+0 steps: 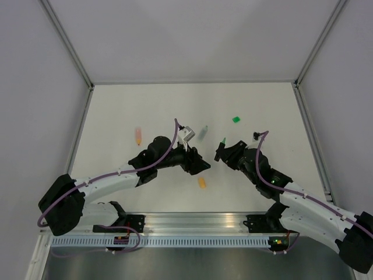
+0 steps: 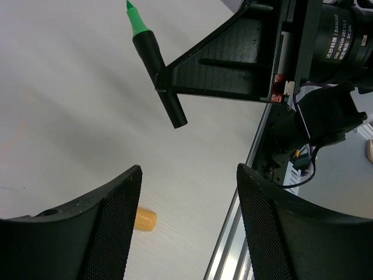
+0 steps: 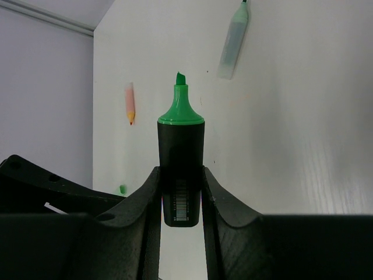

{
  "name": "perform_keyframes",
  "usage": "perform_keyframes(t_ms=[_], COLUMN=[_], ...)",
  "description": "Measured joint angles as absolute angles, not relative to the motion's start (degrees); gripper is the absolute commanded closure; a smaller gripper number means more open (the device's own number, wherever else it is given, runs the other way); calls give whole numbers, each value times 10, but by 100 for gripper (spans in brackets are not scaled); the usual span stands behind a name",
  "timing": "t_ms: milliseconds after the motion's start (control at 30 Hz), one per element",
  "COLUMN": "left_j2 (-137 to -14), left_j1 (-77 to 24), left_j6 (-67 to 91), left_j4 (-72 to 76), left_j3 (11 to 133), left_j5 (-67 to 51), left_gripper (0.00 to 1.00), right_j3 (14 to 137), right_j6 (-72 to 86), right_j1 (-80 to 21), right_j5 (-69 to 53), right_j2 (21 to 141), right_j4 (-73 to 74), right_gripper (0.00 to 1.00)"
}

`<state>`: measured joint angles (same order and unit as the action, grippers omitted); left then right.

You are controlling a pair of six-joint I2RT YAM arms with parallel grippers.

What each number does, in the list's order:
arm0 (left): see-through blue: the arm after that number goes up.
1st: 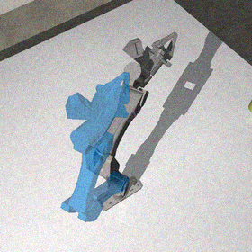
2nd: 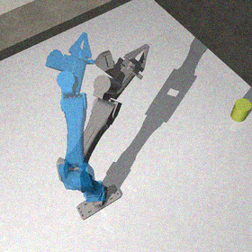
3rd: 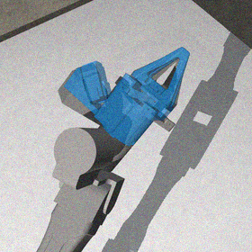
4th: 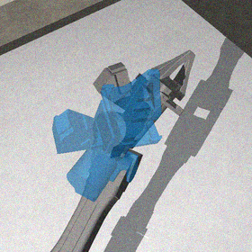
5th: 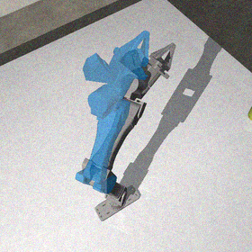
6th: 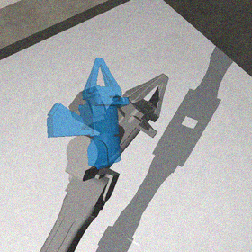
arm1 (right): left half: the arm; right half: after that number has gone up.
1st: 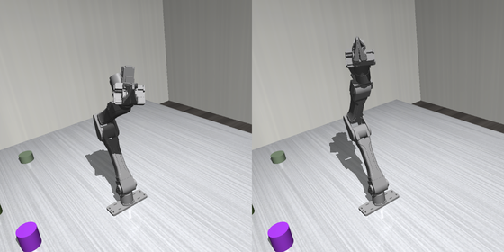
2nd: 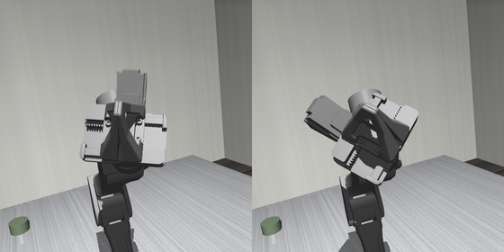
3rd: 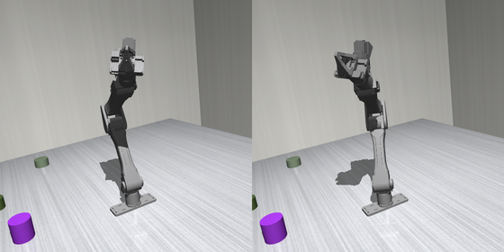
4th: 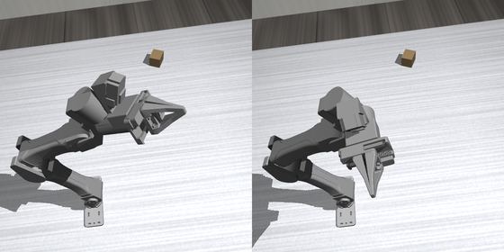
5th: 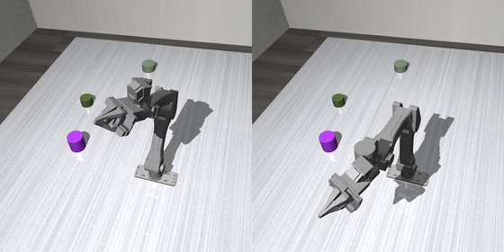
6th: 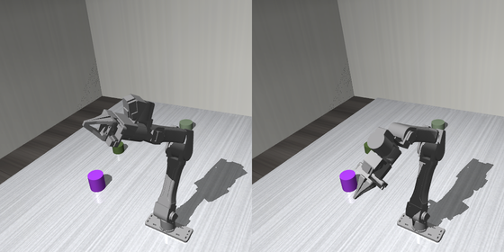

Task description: Insert the pens into the pen caps

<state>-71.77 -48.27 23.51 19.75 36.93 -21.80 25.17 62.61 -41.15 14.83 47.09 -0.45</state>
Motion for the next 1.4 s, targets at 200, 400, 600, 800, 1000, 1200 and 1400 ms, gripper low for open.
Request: perform_keyframes(t_ms=[200,400,600,800,1000,1200,1400], left_j2=[-724,-739,-743,-745,-748,-750,-754], left_j1=[-498,-500,-502,-502,-503,-504,-502], left_j6=[231,230,230,230,230,231,231], left_j4=[190,185,176,171,169,161,156], left_j3=[381,390,391,392,395,397,401], left_j5=[-193,-175,-163,-154,-145,-133,-136], left_gripper=[30,33,36,41,55,89,98], right_j3=[261,270,270,272,281,292,292], right_j6=[642,654,664,675,688,697,676], right_j1=[-462,-498,-524,-547,-572,-588,-591], right_j5=[196,229,252,270,295,321,331], right_j2=[507,516,517,527,552,572,571], right_j4=[-27,-42,-46,-58,-65,-72,-77], right_gripper=[100,100,100,100,100,99,47])
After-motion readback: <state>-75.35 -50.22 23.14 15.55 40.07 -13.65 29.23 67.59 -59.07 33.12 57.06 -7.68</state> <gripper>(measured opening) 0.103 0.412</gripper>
